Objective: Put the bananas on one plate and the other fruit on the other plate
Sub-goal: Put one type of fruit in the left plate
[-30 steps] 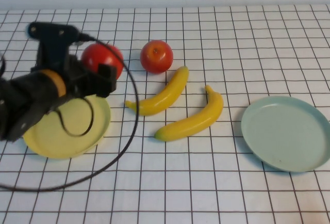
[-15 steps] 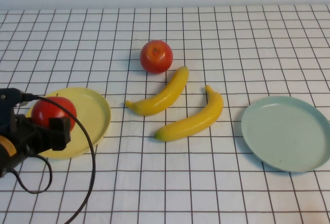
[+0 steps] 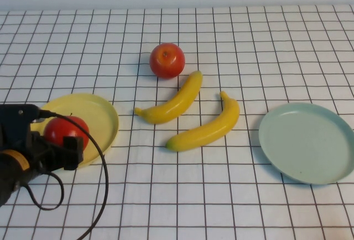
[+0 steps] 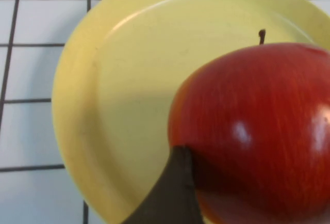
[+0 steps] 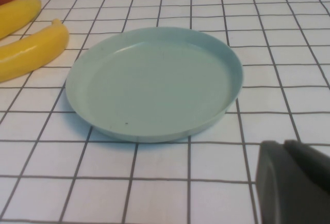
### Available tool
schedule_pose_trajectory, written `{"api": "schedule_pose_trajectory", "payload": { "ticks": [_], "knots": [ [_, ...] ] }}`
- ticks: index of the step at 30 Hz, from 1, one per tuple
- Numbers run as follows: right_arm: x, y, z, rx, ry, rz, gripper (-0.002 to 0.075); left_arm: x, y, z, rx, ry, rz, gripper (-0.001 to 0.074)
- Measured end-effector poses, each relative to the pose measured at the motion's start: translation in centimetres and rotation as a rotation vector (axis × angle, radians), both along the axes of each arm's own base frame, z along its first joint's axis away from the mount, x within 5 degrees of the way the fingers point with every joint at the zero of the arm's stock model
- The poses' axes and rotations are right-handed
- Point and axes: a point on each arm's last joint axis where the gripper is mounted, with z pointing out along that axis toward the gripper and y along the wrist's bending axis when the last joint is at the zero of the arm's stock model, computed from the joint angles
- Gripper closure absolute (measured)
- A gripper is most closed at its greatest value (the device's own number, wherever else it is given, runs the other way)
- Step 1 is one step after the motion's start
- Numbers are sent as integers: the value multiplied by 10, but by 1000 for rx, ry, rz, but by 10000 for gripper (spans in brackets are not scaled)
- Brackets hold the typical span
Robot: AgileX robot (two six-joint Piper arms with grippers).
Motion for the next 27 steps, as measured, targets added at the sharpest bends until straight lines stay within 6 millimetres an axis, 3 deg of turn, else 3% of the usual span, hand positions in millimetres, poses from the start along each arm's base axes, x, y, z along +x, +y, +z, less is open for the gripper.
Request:
{"api": "schedule_pose_trajectory", "payload": {
  "ticks": [21,27],
  "knots": [
    [0,0,0,0,0,0,743,1,0,13,15,-92,-33,119],
    [0,0,0,0,0,0,743,1,1,14,69,-118,-90,67]
  ]
}}
